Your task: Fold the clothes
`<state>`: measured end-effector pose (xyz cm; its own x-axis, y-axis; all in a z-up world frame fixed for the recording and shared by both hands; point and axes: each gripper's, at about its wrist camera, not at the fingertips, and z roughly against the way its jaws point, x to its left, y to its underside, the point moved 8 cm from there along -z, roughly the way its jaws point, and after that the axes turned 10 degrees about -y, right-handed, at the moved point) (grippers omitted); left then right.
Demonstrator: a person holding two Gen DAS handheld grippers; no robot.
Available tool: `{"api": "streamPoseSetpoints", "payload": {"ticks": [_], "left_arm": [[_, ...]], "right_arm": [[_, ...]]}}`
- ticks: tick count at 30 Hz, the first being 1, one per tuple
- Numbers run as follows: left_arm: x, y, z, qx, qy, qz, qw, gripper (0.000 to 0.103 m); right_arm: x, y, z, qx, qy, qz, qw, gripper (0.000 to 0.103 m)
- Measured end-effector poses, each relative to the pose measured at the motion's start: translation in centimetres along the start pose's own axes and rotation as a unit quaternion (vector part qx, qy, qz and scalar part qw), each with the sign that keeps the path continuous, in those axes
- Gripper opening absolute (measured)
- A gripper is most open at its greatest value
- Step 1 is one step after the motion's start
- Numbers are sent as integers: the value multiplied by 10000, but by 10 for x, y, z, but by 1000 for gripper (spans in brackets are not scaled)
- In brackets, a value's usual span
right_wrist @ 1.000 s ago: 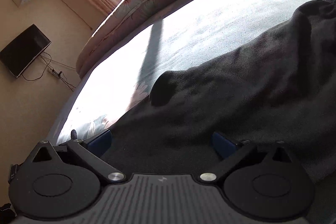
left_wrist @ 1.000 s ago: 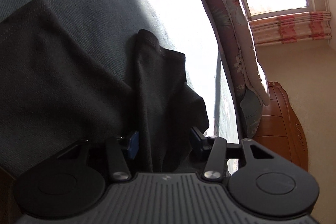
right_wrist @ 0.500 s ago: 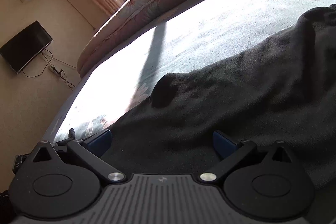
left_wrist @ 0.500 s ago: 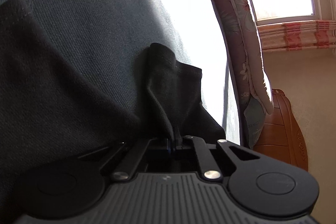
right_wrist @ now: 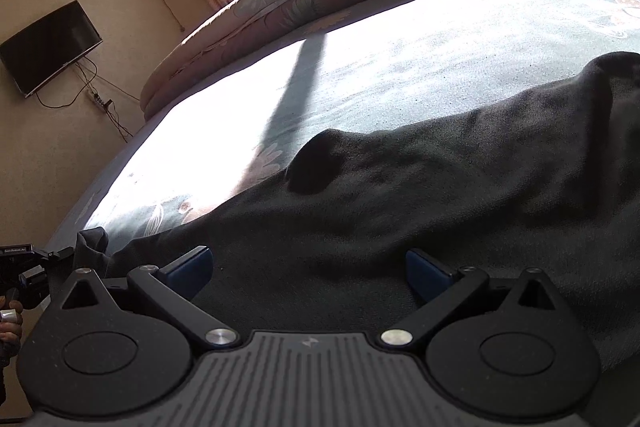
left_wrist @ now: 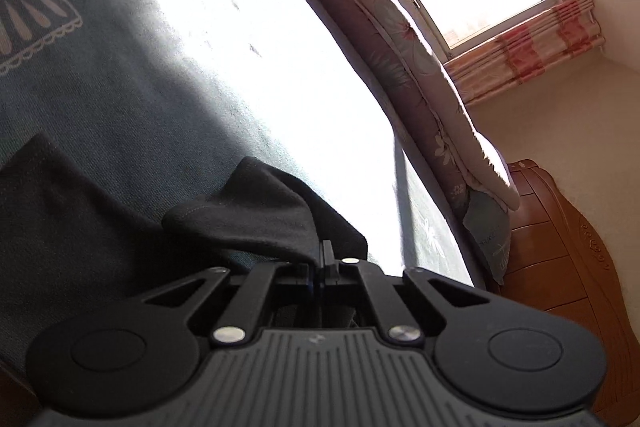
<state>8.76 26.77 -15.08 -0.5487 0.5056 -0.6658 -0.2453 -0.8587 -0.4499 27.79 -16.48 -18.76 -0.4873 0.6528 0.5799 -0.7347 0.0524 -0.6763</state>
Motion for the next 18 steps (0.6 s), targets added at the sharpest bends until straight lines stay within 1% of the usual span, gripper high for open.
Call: {"api": "streamPoseSetpoints", "payload": {"ticks": [3,6,8,11,14,16,18], "left_arm": [[7,-6,21,-356,-243,-100,9990,1],[16,-6,41,-608,-425,-120,9972,1],[18,-3,50,-721,-568,-267,9954,1],[20,5,56,-800,-705,-328,9938,1],[31,14,64,-914,-915,-441,9906,1],[37,18,61,-900,-1080,-466,9890,1],[45,22,57,-828,-1229,-376,9882,1]], "right_arm": [[1,1,0,32,46,84,9999,103],[2,1,0,51,70,131,9999,103],[2,1,0,57,79,146,9998,103],[3,1,1,67,95,168,9998,103],[4,2,0,82,125,213,9997,103],[4,3,1,96,146,253,9995,103],[5,4,1,113,167,299,9993,103]]}}
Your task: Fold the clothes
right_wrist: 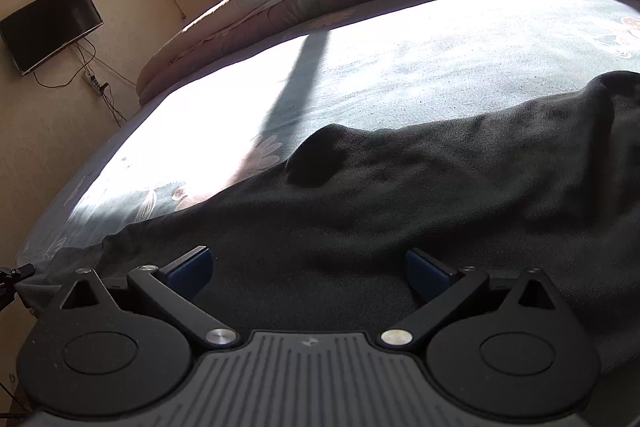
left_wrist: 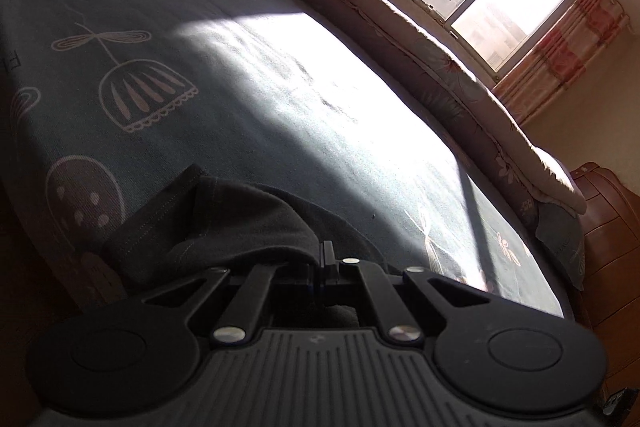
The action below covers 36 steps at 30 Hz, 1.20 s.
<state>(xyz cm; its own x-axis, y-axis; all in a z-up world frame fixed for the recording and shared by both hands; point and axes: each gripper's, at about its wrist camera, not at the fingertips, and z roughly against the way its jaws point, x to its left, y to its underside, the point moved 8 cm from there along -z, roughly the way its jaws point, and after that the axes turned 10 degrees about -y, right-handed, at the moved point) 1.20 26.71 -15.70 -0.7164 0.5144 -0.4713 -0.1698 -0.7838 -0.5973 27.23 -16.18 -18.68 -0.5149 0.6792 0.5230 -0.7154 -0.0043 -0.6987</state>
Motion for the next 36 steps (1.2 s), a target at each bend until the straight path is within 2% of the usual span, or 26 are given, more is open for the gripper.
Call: {"api": "streamPoseSetpoints", "payload": {"ticks": [3,5,7,10,13,15,16,18,19,21,24,26,30,33,36], "left_arm": [[11,9,-7,147,-67,97,9998,2],[24,13,-10,213,21,409,9989,5],[43,11,-12,167,150,937,9953,21],[69,4,-15,45,458,1631,9855,26],[87,-2,-26,146,929,2370,9670,28],[91,-5,-32,223,1073,2648,9580,29],[92,-7,-31,196,1070,2670,9576,28],[89,-14,-23,11,957,2466,9644,23],[88,-17,-19,-82,901,2363,9675,17],[82,-28,-3,-411,810,2025,9751,10],[73,-43,27,-949,728,1510,9813,10],[72,-49,40,-1092,627,1276,9838,10],[77,-50,41,-883,146,852,9923,11],[69,-44,33,-599,83,516,9968,14],[45,-37,23,-357,197,28,9992,17]], "right_arm": [[1,1,0,20,23,54,10000,103],[1,1,0,29,34,70,10000,103],[1,1,-1,33,39,83,10000,103],[1,1,-1,29,38,96,9999,103],[1,1,-1,27,53,113,9999,103],[2,1,-2,32,72,135,9999,103],[2,1,-2,37,83,156,9998,103],[2,2,-3,42,101,181,9998,103],[2,2,-3,46,110,191,9997,103],[2,2,-3,46,116,205,9997,103],[2,2,-3,43,120,228,9997,103],[2,2,-3,45,129,241,9996,103],[3,3,-4,62,159,289,9994,103],[4,4,-4,87,188,354,9992,103],[6,5,-6,119,242,455,9986,103]]}}
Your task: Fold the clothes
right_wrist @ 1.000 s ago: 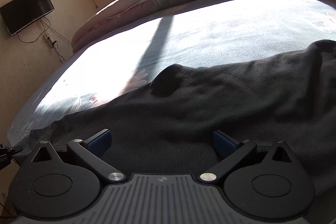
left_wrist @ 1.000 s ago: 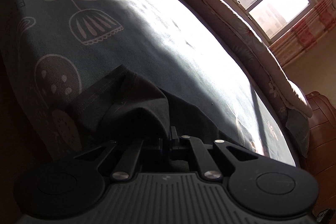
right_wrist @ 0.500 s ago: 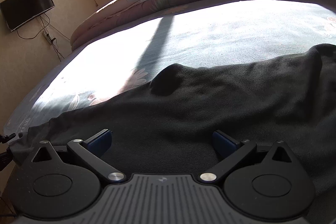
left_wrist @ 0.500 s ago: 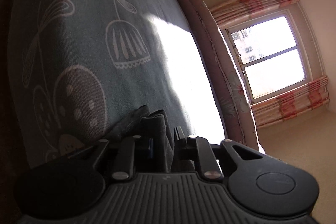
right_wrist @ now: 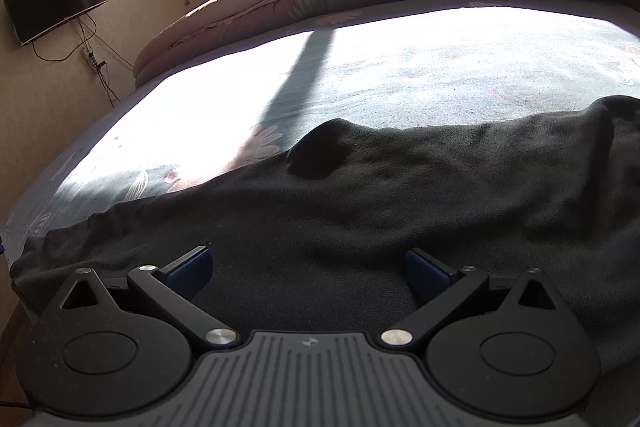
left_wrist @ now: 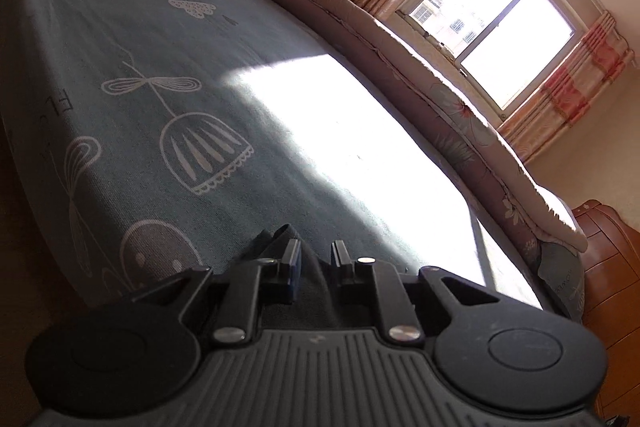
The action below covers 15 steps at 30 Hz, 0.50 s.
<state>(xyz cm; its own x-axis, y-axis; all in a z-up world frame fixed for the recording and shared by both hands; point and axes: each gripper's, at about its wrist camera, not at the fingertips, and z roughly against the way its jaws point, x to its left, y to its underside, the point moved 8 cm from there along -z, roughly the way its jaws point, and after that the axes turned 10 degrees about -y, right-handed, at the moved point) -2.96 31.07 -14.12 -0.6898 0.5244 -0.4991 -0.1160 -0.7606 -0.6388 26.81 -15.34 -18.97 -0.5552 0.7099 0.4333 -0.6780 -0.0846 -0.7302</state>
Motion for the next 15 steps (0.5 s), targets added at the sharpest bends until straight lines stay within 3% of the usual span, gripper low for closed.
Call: {"api": "streamPoseSetpoints", "payload": {"ticks": [3,6,8,10,13,15], "left_arm": [[-36,16,-11,225,104,-797,9965,30],[-70,34,-16,398,165,-1566,9867,30],[-83,45,-17,461,167,-1941,9798,32],[-90,54,-16,491,112,-2286,9722,42],[-90,60,-14,478,-103,-2703,9615,46],[-85,56,-17,490,-201,-2704,9613,47]], "right_arm": [[3,1,-2,66,115,151,9998,103],[10,0,-3,163,331,256,9990,103],[27,-3,-1,104,216,332,9992,103],[61,-4,2,-1,-240,785,9966,103],[120,4,-5,122,-703,1928,9786,102],[164,19,-17,389,-1009,2723,9561,89]]}}
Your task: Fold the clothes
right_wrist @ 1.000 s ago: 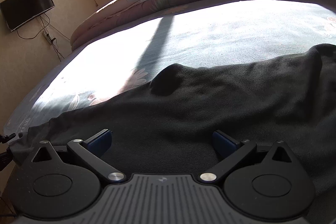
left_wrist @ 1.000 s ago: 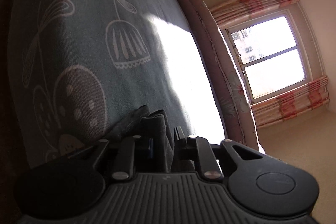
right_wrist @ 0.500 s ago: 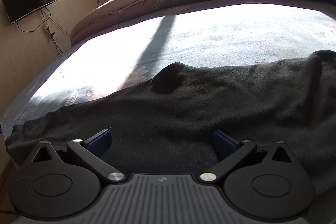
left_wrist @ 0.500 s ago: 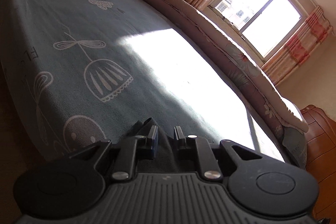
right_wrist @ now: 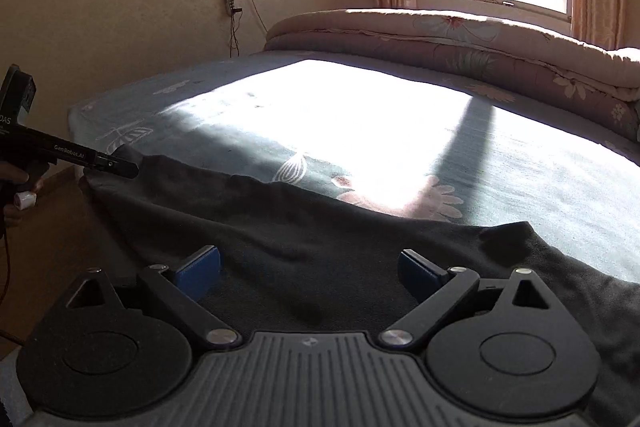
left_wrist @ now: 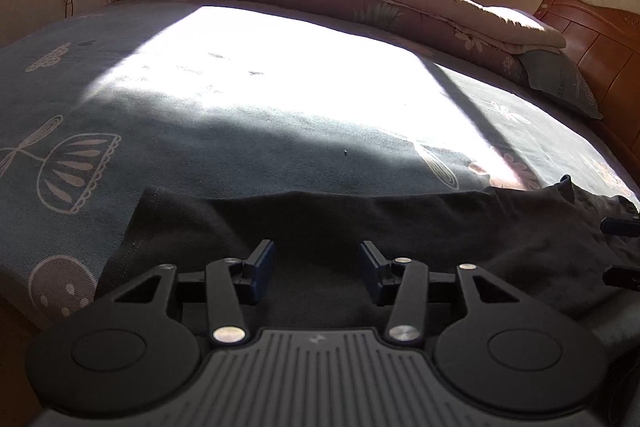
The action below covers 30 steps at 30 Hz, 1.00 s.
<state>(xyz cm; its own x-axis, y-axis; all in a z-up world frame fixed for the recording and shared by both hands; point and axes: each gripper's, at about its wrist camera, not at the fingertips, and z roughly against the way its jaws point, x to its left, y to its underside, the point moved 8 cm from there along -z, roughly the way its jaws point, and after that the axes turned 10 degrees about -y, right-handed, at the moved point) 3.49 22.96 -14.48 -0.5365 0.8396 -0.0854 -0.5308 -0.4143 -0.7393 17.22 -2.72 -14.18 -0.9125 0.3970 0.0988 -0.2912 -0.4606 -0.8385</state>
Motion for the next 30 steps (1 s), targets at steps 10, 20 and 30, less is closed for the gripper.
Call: {"api": "streamPoseSetpoints", "payload": {"ticks": [10,20,30], "left_arm": [[26,10,-6,118,-31,283,9995,51],[28,22,6,313,-25,78,9995,57],[-15,-11,-23,168,345,-173,9991,62]], "right_arm": [[75,7,-63,1053,-676,1743,9767,42],[75,15,-60,1801,-1124,1500,9656,10],[73,-31,-87,1280,-945,504,9860,15]]}}
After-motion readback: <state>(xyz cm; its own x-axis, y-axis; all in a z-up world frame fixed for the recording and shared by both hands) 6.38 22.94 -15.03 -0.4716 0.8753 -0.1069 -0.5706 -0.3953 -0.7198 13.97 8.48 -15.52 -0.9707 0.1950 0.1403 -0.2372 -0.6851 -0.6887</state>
